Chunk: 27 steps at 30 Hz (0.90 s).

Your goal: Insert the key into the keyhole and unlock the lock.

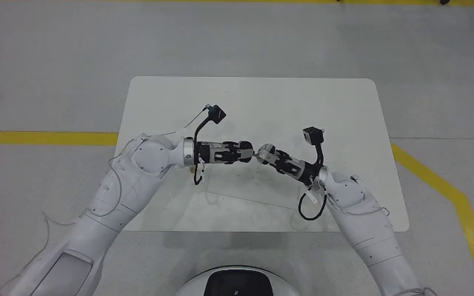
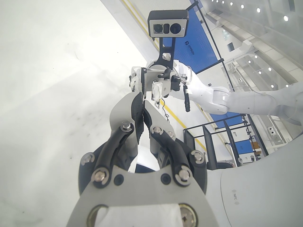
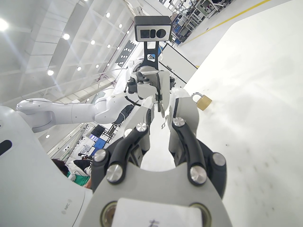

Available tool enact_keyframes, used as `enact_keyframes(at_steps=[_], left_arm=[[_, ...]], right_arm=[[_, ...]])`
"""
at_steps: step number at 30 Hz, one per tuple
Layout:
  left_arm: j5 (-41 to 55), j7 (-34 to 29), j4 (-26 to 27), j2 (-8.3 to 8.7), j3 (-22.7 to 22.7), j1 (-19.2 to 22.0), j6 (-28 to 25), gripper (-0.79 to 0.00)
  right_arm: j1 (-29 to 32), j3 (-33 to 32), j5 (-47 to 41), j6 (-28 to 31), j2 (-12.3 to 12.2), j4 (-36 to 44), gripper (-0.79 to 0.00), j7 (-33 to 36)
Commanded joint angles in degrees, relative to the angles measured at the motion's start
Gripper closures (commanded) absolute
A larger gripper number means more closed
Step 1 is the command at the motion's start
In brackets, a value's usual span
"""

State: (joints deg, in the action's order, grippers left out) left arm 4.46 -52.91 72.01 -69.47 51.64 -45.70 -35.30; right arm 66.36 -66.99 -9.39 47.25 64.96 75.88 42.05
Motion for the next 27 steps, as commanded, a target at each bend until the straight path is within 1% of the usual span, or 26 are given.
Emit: enact_keyframes(at_steps=[1, 4, 5, 9, 10, 11, 12, 19, 21, 23, 25, 27], left_arm=[[-0.11, 0.03, -0.09, -0.02, -0.05, 0.08, 0.05, 0.0], [-0.17, 0.12, -0.17, -0.05, -0.1, 0.15, 0.07, 0.0], [-0.2, 0.13, -0.21, -0.05, -0.12, 0.18, 0.09, 0.0], [-0.14, 0.4, -0.47, -0.1, -0.16, 0.25, 0.27, 0.0], [-0.09, 0.52, -0.53, -0.13, -0.18, 0.27, 0.39, -0.04], [-0.08, 0.61, -0.58, -0.15, -0.2, 0.3, 0.4, -0.336], [-0.07, 0.61, -0.67, -0.17, -0.24, 0.33, 0.49, -0.785], [-1.51, 0.66, -0.74, -0.19, -0.37, 0.72, 0.54, -0.785], [-2.68, 1.06, -0.13, 0.0, 0.25, 0.86, 0.82, -0.785], [-4.62, 1.13, 0.89, 0.59, 2.02, 0.72, 1.04, -0.785], [-6.96, 0.83, 2.67, 1.6, 5.0, -0.05, 1.52, -0.785], [-10.73, -0.16, 5.64, 2.96, 8.95, -1.5, 2.73, -0.785]], right_arm=[[-0.11, 0.15, 0.0, -0.21, -0.03, 0.01, -0.092, 0.35], [-0.21, 0.44, -0.36, -0.66, -0.09, -0.05, -0.046, 1.09], [-0.28, 0.54, -0.58, -0.9, -0.12, -0.09, -0.009, 1.49], [-0.62, 0.83, -1.41, -1.44, -0.23, -0.21, 0.0, 2.94], [-0.66, 0.81, -1.45, -1.38, -0.26, -0.27, 0.0, 3.01], [-0.67, 0.84, -1.49, -1.34, -0.28, -0.3, 0.0, 3.04], [-0.68, 0.86, -1.53, -1.32, -0.29, -0.31, 0.0, 3.05], [-0.63, 1.04, -2.26, -0.87, -0.44, -0.32, 0.0, 3.71], [-0.51, 0.54, -3.43, -0.35, -0.59, -0.58, 0.0, 3.99], [-0.11, -0.58, -4.77, 0.74, -0.86, -0.91, 0.0, 4.04], [0.61, -2.22, -6.56, 2.17, -1.21, -1.12, 0.0, 3.68], [1.51, -3.99, -7.9, 3.54, -1.56, -1.34, 0.0, 2.93]])
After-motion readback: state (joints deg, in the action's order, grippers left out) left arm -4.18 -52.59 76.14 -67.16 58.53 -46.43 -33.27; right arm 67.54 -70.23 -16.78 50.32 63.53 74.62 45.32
